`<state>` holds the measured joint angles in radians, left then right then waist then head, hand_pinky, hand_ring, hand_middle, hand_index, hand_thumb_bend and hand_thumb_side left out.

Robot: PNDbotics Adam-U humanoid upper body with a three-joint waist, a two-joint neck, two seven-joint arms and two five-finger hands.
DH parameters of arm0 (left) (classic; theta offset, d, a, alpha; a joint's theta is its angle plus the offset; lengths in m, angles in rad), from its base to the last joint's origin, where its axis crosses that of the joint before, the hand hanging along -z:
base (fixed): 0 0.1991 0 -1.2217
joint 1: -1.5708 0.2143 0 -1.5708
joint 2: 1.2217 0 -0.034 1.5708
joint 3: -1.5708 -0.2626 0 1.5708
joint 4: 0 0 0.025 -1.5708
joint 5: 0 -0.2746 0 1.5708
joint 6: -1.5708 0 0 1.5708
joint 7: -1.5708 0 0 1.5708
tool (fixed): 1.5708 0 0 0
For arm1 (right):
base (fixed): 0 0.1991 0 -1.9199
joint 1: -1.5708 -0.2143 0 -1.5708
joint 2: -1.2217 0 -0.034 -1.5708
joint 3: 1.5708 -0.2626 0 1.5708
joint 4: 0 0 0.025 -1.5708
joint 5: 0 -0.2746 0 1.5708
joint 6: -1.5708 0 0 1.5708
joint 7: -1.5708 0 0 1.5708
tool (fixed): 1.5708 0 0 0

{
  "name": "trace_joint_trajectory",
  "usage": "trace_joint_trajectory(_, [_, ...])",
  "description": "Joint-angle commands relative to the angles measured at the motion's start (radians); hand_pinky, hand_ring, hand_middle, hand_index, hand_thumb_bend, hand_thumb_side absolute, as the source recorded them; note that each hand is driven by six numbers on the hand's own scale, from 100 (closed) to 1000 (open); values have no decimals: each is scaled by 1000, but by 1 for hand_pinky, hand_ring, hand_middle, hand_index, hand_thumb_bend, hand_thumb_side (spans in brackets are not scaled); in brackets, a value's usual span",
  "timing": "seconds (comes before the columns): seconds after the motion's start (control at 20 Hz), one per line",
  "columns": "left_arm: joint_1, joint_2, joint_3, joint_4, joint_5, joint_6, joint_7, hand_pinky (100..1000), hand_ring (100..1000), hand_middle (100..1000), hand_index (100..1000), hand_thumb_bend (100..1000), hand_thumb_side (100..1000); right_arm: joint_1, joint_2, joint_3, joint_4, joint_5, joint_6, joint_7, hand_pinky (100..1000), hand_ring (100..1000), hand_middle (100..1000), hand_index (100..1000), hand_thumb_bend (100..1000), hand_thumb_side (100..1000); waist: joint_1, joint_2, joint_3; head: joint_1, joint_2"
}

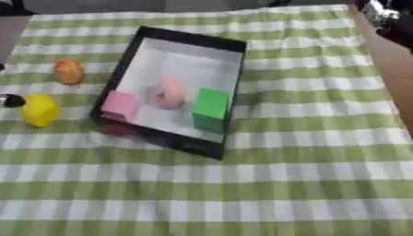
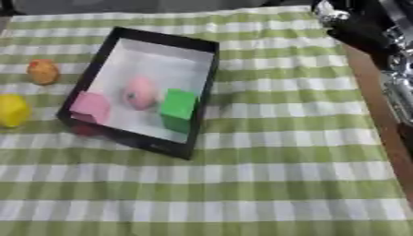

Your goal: Pick up objects on the table and place them in the box.

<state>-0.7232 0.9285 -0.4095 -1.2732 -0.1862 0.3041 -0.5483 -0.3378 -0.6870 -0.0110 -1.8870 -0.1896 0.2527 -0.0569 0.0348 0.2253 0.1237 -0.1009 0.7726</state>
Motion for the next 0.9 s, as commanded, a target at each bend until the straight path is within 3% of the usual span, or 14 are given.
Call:
trace_joint_trajectory(0.05, [-22, 21, 0, 5, -3, 1, -10, 817, 785, 787, 869, 752, 390, -8, -17, -10, -14, -3, 1, -1, 936, 787, 692, 762, 159, 414, 14, -36, 1, 6, -3])
trace_joint_trajectory(0.5, [-42, -18, -32, 35, -32, 9, -36, 819, 788, 787, 858, 772, 356, -5, -9, -7, -13, -6, 3, 2, 936, 786, 690, 762, 158, 417, 13, -37, -1, 20, -3])
trace_joint_trajectory(0.9, [-57, -67, -55, 90, -110, 50, 12, 815, 783, 779, 846, 785, 357, -1, 1, -5, -9, -4, 5, 4, 936, 785, 689, 758, 157, 421, 14, -35, -2, 46, -3])
